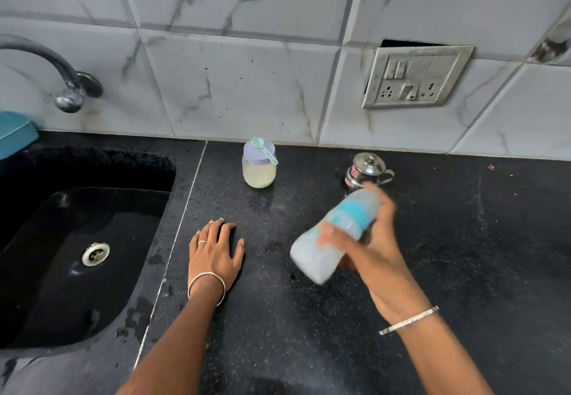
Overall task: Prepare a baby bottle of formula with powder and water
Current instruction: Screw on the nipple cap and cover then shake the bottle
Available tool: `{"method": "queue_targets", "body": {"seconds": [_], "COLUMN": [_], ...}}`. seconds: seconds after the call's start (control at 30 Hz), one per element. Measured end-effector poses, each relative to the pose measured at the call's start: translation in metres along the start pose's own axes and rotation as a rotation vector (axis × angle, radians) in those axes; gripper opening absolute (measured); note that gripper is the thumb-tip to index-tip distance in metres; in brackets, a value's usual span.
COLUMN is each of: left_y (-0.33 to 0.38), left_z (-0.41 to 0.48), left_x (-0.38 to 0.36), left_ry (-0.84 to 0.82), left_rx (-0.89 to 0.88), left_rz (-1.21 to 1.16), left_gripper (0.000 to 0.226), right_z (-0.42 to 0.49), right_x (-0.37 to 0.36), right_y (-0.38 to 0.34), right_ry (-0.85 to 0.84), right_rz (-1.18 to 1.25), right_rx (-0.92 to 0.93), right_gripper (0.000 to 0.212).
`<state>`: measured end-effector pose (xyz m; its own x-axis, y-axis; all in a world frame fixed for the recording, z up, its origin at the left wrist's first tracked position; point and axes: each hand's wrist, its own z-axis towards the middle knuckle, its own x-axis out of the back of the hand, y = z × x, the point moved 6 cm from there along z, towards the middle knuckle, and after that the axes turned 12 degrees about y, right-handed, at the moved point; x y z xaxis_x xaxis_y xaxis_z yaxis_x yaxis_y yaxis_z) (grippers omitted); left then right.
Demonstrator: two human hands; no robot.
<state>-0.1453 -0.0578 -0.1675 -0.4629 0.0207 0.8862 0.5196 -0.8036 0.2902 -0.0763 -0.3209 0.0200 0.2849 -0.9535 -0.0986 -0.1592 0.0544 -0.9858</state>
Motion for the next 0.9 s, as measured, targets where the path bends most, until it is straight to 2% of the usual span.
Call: {"method": "queue_targets", "body": {"seconds": [0.07,0.13,0.2,0.23,0.3,0.37,0.4,0.43,0.53,0.57,0.6,0.63,0.67,0.73,0.77,0.87,0.9], "left_y": [0.001,0.001,0.0,0.001,0.001,0.001,0.002,0.002,0.001,0.002,0.002,0.001,0.002,0.002,0.002,0.002,0.002], "left_z": [0.0,0.0,0.0,-0.001,-0.001,0.0,0.0,0.0,-0.001,-0.001,-0.001,0.0,0.0,0.0,0.0,0.0,0.0], "left_x": [0.0,0.0,0.0,0.0,0.001,0.001,0.002,0.002,0.001,0.001,0.001,0.001,0.001,0.001,0.002,0.002,0.002], "left_ry": [-0.004,-0.008,-0.005,-0.005,-0.007,-0.005,-0.005,-0.003,-0.001,-0.003,-0.006,-0.01,-0.011,-0.014,-0.019,-0.018,-0.017], "left_rx": [-0.003,-0.001,-0.001,-0.002,0.0,-0.001,-0.003,-0.003,0.001,0.001,0.001,0.002,0.002,0.003,0.005,0.006,0.007], "left_rz": [0.003,0.004,0.003,0.005,0.006,0.007,0.008,0.008,0.005,0.005,0.009,0.011,0.013,0.016,0.015,0.009,0.005], "left_gripper": [0.054,0.054,0.055,0.055,0.056,0.056,0.056,0.057,0.057,0.057,0.057,0.057,0.056,0.056,0.056,0.055,0.055], "right_z": [-0.006,0.0,0.005,0.005,0.004,-0.003,-0.003,0.0,0.013,0.013,0.011,0.008,0.004,0.0,0.002,0.015,0.015], "right_x": [-0.003,0.005,0.014,0.014,0.008,-0.003,-0.002,0.0,0.015,0.016,0.015,0.011,0.004,-0.001,0.001,0.018,0.019], "right_y": [0.003,-0.004,-0.007,-0.007,-0.001,0.004,0.003,-0.002,-0.018,-0.02,-0.017,-0.013,-0.009,-0.003,-0.007,-0.022,-0.022], "right_ry": [-0.168,-0.036,0.16,0.19,0.057,-0.209,-0.261,-0.221,0.13,0.18,0.182,0.123,-0.005,-0.214,-0.188,0.154,0.201], "right_rz": [-0.204,-0.14,0.092,0.136,-0.021,-0.292,-0.343,-0.322,0.013,0.085,0.057,-0.043,-0.182,-0.356,-0.331,0.054,0.119], "right_rx": [-0.061,-0.033,0.009,0.048,0.1,0.009,-0.027,-0.028,0.036,0.075,0.116,0.14,0.117,0.006,-0.018,0.023,0.056], "right_gripper": [0.098,0.096,0.092,0.092,0.098,0.102,0.103,0.104,0.102,0.099,0.099,0.101,0.104,0.104,0.103,0.092,0.09]}}
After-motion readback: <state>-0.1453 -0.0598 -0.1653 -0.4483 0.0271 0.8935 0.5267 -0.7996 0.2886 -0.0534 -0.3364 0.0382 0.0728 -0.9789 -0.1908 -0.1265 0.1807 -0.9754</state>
